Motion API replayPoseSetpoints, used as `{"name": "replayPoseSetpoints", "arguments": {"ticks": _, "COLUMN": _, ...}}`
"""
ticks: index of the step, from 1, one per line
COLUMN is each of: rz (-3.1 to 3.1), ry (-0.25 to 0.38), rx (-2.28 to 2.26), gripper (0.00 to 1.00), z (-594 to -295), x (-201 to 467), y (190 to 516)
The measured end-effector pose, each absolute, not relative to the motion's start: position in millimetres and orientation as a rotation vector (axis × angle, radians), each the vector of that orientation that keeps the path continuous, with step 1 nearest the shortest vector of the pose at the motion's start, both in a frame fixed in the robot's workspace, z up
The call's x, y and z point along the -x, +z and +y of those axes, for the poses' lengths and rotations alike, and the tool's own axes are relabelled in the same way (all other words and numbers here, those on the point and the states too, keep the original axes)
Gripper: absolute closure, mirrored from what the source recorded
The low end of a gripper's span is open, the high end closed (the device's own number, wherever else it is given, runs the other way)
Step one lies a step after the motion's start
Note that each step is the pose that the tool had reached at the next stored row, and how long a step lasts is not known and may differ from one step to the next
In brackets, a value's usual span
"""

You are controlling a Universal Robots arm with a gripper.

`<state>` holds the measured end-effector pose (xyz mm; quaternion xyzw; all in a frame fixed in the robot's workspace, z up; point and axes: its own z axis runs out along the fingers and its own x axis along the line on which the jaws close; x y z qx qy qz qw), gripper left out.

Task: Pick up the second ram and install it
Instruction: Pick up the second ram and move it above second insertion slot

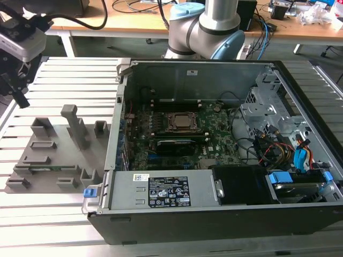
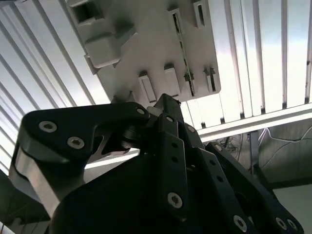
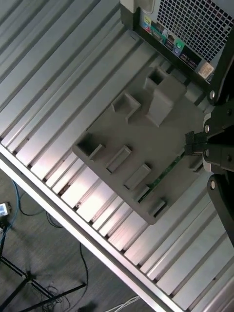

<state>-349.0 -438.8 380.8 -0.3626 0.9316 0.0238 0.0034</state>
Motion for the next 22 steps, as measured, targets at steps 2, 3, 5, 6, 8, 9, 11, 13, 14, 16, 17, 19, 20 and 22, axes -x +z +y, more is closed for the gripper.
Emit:
{"name": "replayPoseSetpoints", "arguments": {"ticks": 2, "rz": 2.909, "ry": 0.075, "rx": 1.167, "gripper": 0.90, "z": -438.8, "x": 349.0, "y": 380.8}}
{"name": "replayPoseSetpoints", "arguments": {"ticks": 3, "rz": 2.897, "ry": 0.075, "rx": 1.198, "gripper": 0.90, "z": -438.8, "x": 349.0, "y": 380.8}}
{"name": "replayPoseSetpoints", "arguments": {"ticks": 5, "rz": 2.872, "ry": 0.075, "rx": 1.260, "gripper": 0.90, "z": -438.8, "x": 349.0, "y": 380.8}}
{"name": "replayPoseSetpoints", "arguments": {"ticks": 6, "rz": 2.862, "ry": 0.075, "rx": 1.283, "gripper": 0.90, "z": -438.8, "x": 349.0, "y": 380.8}}
{"name": "replayPoseSetpoints", "arguments": {"ticks": 8, "rz": 2.850, "ry": 0.075, "rx": 1.309, "gripper": 0.90, "z": -438.8, "x": 349.0, "y": 380.8}}
{"name": "replayPoseSetpoints", "arguments": {"ticks": 9, "rz": 2.843, "ry": 0.075, "rx": 1.326, "gripper": 0.90, "z": -438.8, "x": 349.0, "y": 380.8}}
{"name": "replayPoseSetpoints", "arguments": {"ticks": 11, "rz": 2.825, "ry": 0.075, "rx": 1.365, "gripper": 0.90, "z": -438.8, "x": 349.0, "y": 380.8}}
{"name": "replayPoseSetpoints", "arguments": {"ticks": 13, "rz": 2.813, "ry": 0.075, "rx": 1.391, "gripper": 0.90, "z": -438.8, "x": 349.0, "y": 380.8}}
{"name": "replayPoseSetpoints", "arguments": {"ticks": 14, "rz": 2.804, "ry": 0.075, "rx": 1.409, "gripper": 0.90, "z": -438.8, "x": 349.0, "y": 380.8}}
{"name": "replayPoseSetpoints", "arguments": {"ticks": 16, "rz": 2.784, "ry": 0.075, "rx": 1.452, "gripper": 0.90, "z": -438.8, "x": 349.0, "y": 380.8}}
{"name": "replayPoseSetpoints", "arguments": {"ticks": 17, "rz": 2.776, "ry": 0.075, "rx": 1.466, "gripper": 0.90, "z": -438.8, "x": 349.0, "y": 380.8}}
{"name": "replayPoseSetpoints", "arguments": {"ticks": 19, "rz": 2.766, "ry": 0.075, "rx": 1.486, "gripper": 0.90, "z": -438.8, "x": 349.0, "y": 380.8}}
{"name": "replayPoseSetpoints", "arguments": {"ticks": 20, "rz": 2.760, "ry": 0.075, "rx": 1.497, "gripper": 0.90, "z": -438.8, "x": 349.0, "y": 380.8}}
{"name": "replayPoseSetpoints", "arguments": {"ticks": 22, "rz": 2.745, "ry": 0.075, "rx": 1.527, "gripper": 0.90, "z": -438.8, "x": 349.0, "y": 380.8}}
